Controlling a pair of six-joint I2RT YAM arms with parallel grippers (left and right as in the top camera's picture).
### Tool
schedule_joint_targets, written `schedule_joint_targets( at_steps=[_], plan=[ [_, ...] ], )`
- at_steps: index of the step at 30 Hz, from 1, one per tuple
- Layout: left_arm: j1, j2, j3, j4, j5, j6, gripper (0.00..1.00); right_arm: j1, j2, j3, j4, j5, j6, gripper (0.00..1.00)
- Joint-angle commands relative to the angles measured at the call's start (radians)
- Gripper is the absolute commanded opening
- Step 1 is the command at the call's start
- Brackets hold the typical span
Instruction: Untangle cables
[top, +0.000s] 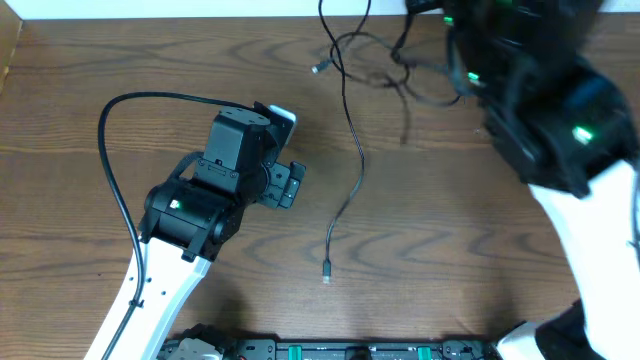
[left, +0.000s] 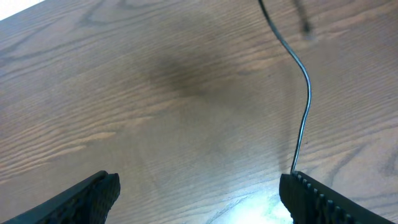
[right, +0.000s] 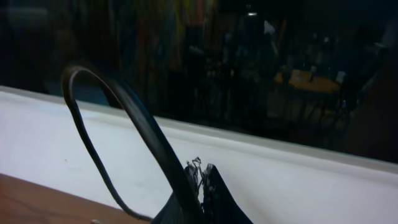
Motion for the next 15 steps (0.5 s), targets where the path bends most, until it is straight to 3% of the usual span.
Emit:
schedule_joint_targets(
  at_steps=[1,10,15],
  plan=[
    [0.001,0.0,0.005,0.008,0.013,-0.006,0.88,0.0,-0.014,0.013,-0.108,-0.014,-0.001,0.01],
    [0.0,0.0,0.005,0.008,0.013,-0.006,0.88,0.0,0.136,-0.013,-0.618,-0.013,0.037,0.01],
    [0.0,0.0,0.005,0.008,0.013,-0.005,0.88,0.0,0.2,-0.013,-0.655,-0.01,0.037,0.01]
  ],
)
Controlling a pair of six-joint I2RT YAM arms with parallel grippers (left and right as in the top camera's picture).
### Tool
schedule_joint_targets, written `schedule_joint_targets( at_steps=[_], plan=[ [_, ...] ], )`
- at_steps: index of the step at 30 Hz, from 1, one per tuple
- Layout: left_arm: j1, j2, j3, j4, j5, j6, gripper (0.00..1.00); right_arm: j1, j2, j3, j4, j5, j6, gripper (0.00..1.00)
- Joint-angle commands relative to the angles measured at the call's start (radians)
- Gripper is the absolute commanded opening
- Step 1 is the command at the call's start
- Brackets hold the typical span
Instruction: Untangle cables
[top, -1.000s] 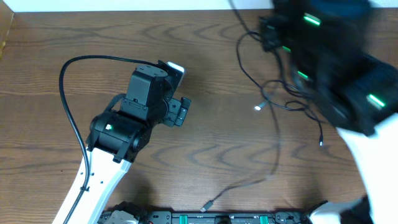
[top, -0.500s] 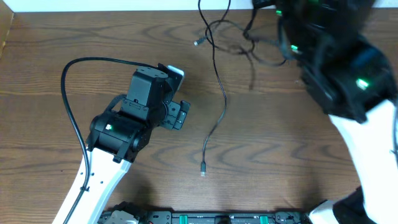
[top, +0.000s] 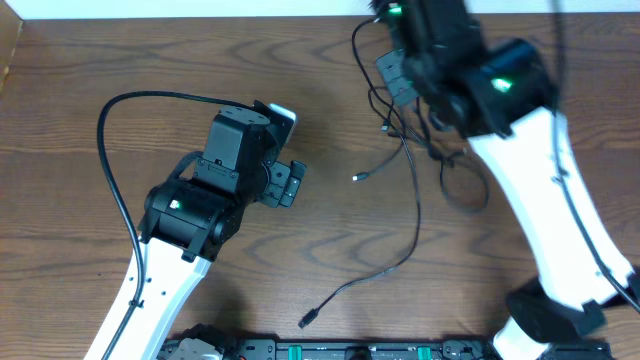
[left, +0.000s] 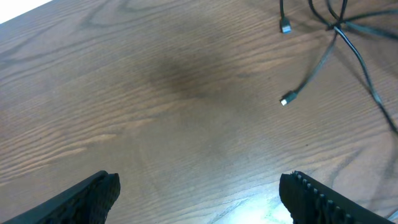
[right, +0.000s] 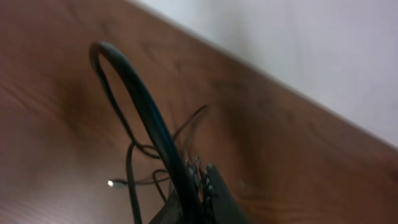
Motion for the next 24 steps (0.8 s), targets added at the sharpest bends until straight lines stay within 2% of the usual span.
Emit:
schedule_joint_targets(
  at_steps=[1,17,18,21,24],
  plan=[
    [0.001,0.0,0.005,-0.001,0.013,-0.005,0.88,0.0,0.009,0.008,0.014,0.006,0.02,0.01],
    [0.001,0.002,0.001,-0.001,0.013,-0.005,0.88,-0.002,-0.062,0.01,0.185,0.05,0.019,0.01],
    [0.0,0.002,0.001,-0.001,0.013,-0.006,0.88,-0.002,-0.064,0.01,0.172,0.051,0.019,0.11],
    [0.001,0.002,0.001,-0.004,0.013,-0.005,0.89,-0.014,-0.061,0.009,0.097,0.051,0.02,0.56],
    [0.001,0.002,0.001,-0.008,0.013,-0.005,0.89,-0.06,-0.051,0.006,-0.01,0.069,0.091,0.99]
  ],
)
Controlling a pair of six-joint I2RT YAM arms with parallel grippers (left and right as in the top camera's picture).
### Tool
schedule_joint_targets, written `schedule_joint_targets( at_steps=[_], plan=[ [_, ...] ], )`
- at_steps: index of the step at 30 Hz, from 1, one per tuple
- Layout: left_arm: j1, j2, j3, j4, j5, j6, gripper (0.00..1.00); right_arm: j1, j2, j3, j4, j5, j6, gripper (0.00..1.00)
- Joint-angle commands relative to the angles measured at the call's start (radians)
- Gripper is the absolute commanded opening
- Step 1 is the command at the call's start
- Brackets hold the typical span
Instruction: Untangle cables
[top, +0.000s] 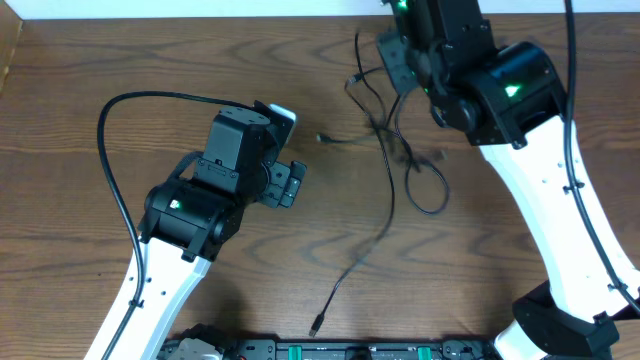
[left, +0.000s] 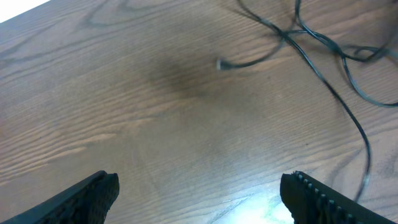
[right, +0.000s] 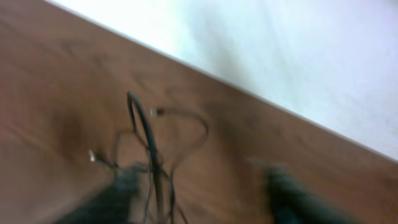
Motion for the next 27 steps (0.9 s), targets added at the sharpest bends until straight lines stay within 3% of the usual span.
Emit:
schedule_joint_targets(
  at_steps=[1,6,12,23,27],
  plan=[
    [0.001,0.002,0.001,-0.005,0.013,-0.005,0.89,-0.071,-0.001,0.004,-0.102,0.035,0.098,0.99],
    [0.001,0.002,0.001,-0.005,0.013,-0.005,0.89,-0.179,0.003,-0.06,-0.205,-0.026,0.189,0.99],
    [0.001,0.002,0.001,-0.005,0.013,-0.005,0.89,-0.235,0.003,-0.294,-0.213,-0.24,0.186,0.92],
    [0.001,0.002,0.001,-0.005,0.013,-0.005,0.89,-0.116,0.003,-0.67,0.045,-0.243,0.111,0.96],
    [0.001,0.002,0.001,-0.006,0.013,-0.005,0.89,-0.116,0.003,-0.795,0.157,-0.291,0.066,0.91]
  ],
)
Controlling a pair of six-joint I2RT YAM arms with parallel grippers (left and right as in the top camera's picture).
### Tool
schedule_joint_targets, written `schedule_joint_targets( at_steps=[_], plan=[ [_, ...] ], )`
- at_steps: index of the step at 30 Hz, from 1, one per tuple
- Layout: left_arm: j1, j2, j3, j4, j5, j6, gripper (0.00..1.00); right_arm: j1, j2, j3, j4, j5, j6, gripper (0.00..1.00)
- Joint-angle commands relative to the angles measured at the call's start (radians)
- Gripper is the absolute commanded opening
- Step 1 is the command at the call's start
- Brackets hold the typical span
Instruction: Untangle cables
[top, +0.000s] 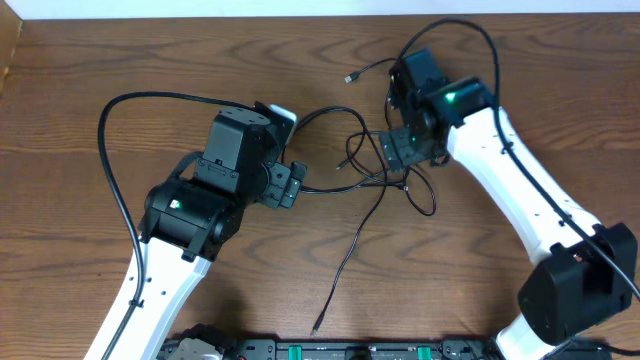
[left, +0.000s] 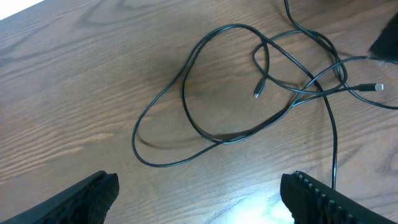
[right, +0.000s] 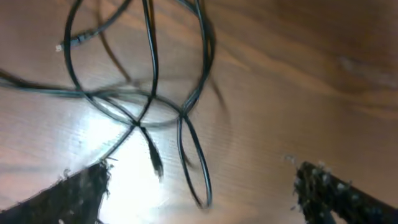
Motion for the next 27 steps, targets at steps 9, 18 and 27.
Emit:
schedule_joint_targets(
  at_steps=[9,18,27],
  plan=[
    [0.0,0.002,0.001,-0.003,0.005,-0.006,0.89,-0.023,-0.003,-0.183,0.186,-0.047,-0.057,0.85],
    [0.0,0.002,0.001,-0.01,0.005,-0.006,0.89,-0.028,-0.003,-0.198,0.398,-0.047,0.116,0.8],
    [0.0,0.002,0.001,-0.01,0.005,-0.006,0.89,-0.03,0.057,-0.212,0.486,-0.046,0.153,0.77]
  ],
)
